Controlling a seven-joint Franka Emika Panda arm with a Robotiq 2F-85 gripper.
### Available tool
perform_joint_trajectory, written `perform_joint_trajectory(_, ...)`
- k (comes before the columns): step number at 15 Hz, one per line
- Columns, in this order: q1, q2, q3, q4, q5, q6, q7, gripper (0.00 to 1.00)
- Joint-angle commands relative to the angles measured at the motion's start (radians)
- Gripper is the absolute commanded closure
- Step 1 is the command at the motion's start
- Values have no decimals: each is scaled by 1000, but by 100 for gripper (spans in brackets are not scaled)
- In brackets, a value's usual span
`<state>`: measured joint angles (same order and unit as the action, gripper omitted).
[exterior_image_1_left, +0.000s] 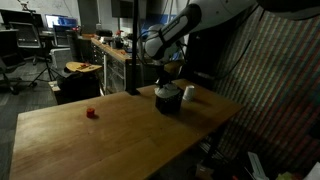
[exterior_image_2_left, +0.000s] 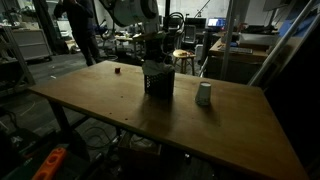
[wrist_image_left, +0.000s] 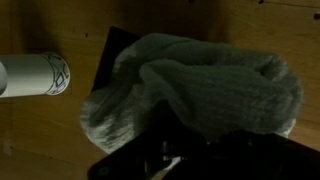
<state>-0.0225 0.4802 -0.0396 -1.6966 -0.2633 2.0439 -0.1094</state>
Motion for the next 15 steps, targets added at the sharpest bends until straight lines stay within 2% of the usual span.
perform_joint_trajectory(1,-5,72,5,72,33,-45,-5,95)
perform_joint_trajectory(7,-10,99,7,116,55,-85,-1,94)
perform_joint_trajectory(8,-11,93,8,122,60,-88,-2,67)
perform_joint_trajectory(10,-13,82,10,128,75,-94,-3,60)
perform_joint_trajectory(15,-10,36,13,118,94,-92,-7,24)
